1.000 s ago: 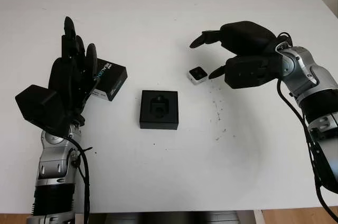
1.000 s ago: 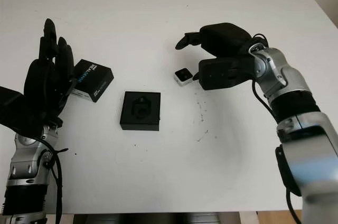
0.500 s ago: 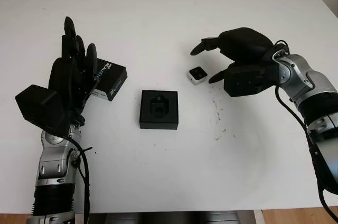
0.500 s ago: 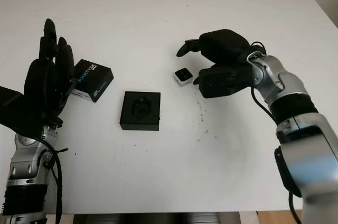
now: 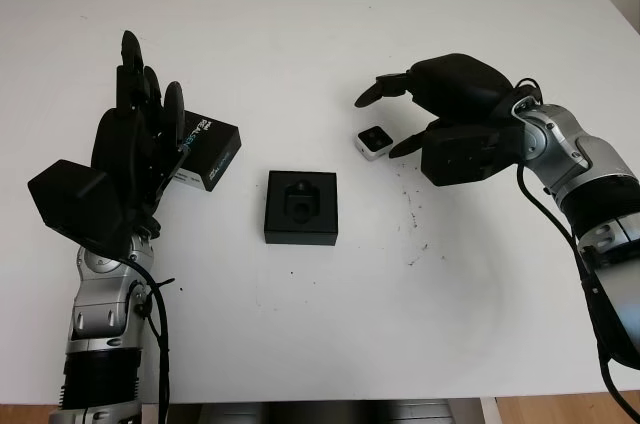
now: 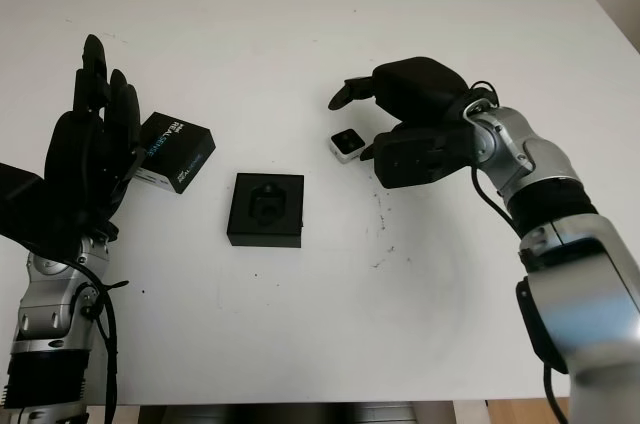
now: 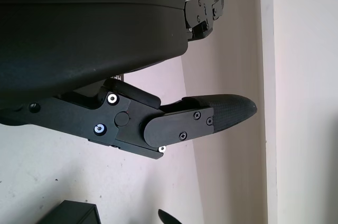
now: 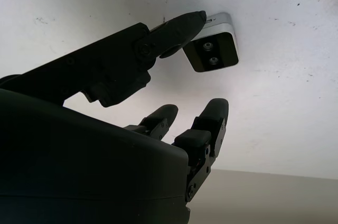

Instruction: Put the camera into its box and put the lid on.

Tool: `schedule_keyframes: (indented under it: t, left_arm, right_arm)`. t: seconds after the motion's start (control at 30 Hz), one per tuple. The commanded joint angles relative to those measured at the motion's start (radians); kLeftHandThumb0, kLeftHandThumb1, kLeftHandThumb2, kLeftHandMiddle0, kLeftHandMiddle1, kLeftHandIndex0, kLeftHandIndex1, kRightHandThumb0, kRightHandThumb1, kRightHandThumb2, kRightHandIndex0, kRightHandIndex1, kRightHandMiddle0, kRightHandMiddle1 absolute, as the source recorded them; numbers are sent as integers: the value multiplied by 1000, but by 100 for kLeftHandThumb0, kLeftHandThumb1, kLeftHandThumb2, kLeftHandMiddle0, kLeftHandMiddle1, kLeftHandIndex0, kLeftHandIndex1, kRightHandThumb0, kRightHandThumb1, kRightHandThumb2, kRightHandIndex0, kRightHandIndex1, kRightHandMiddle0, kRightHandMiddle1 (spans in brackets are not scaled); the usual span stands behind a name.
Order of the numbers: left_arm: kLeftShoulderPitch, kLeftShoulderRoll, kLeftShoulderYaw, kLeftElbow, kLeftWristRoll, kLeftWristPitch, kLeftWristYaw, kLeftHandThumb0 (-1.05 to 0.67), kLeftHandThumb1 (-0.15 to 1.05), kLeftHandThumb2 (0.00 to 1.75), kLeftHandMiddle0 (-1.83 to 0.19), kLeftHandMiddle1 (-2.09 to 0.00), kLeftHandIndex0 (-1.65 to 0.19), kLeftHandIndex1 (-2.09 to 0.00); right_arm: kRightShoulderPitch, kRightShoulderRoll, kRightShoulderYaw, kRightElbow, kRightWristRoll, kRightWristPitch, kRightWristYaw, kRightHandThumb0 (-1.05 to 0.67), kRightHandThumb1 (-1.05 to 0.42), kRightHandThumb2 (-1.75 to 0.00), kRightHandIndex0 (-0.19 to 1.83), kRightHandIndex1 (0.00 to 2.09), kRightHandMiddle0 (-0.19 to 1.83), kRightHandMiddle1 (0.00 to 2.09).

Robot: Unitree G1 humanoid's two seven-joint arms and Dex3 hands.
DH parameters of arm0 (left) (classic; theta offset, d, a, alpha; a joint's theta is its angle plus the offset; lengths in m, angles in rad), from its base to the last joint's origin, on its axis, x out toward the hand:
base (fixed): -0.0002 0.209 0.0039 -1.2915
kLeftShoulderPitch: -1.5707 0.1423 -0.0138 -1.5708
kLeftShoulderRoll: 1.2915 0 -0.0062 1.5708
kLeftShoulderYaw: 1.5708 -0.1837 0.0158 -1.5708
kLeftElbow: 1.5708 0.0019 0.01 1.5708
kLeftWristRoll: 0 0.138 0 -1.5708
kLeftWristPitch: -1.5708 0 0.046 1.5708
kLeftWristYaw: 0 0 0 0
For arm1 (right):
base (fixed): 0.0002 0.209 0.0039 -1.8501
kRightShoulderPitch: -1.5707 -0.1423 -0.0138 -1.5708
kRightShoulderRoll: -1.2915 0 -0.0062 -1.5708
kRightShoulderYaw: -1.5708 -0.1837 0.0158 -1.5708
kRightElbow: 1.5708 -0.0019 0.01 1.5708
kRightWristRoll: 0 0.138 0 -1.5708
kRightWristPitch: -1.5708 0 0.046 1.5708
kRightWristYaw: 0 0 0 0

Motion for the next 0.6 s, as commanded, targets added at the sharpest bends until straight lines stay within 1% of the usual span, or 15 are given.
schedule_keyframes:
  t: [0.0, 0.57]
  left_arm:
    - [14, -2, 2, -22, -2, 2, 3, -65, 105, 58, 19, 0, 19, -1]
    - [20, 2, 3, -26, 2, 5, 5, -65, 105, 59, 19, 0, 19, 0]
  right_arm:
    - [6, 4, -5, 14, 11, -10, -12, -40, -82, -6, 42, 35, 48, 46]
    - [-1, 20, 23, 70, -20, -6, -49, -42, -82, -5, 46, 38, 51, 47]
